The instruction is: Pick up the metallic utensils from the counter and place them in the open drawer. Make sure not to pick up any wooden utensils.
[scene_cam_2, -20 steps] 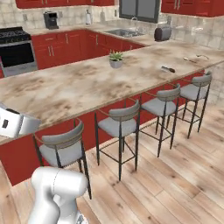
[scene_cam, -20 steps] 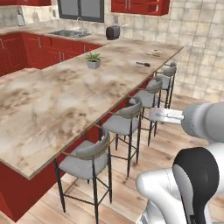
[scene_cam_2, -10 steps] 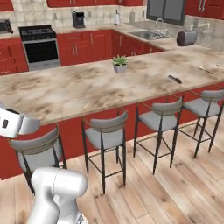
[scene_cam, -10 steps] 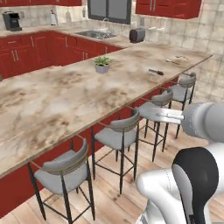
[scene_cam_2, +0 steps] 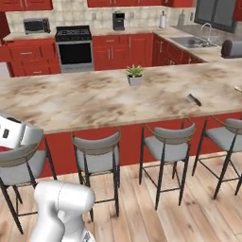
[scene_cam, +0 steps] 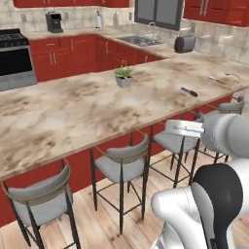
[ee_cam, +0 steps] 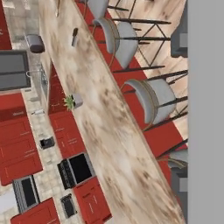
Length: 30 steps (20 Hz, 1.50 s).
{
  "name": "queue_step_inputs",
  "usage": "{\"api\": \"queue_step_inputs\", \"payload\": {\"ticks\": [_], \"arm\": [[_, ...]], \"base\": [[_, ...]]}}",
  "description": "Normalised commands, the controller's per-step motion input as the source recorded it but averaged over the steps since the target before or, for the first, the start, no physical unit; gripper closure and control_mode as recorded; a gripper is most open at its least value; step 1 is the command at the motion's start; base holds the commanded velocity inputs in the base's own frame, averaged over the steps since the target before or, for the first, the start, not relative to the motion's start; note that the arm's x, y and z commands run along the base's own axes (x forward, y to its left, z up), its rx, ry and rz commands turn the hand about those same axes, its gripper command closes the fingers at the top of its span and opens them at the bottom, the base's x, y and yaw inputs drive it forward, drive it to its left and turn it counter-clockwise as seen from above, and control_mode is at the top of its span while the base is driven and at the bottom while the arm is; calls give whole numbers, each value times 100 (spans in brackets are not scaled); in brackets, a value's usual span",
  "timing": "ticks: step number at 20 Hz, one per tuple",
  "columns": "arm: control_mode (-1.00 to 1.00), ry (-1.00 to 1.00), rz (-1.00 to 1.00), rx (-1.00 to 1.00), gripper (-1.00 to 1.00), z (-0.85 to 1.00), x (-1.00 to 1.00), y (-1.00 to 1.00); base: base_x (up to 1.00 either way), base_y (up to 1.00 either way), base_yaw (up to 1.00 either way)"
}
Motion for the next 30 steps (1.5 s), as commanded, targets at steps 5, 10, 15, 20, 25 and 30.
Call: {"api": "queue_step_inputs", "payload": {"ticks": [5, 10, 15, 20, 25, 30], "arm": [[100, 0, 0, 0, -100, 0, 0, 0], [100, 0, 0, 0, -100, 0, 0, 0], [100, 0, 0, 0, -100, 0, 0, 0], [100, 0, 0, 0, -100, 0, 0, 0], [100, 0, 0, 0, -100, 0, 0, 0], [100, 0, 0, 0, -100, 0, 0, 0]], "base": [[5, -100, 36], [0, -100, 20], [0, -100, 19], [7, -98, 17], [28, -80, 12], [50, -56, 11]]}}
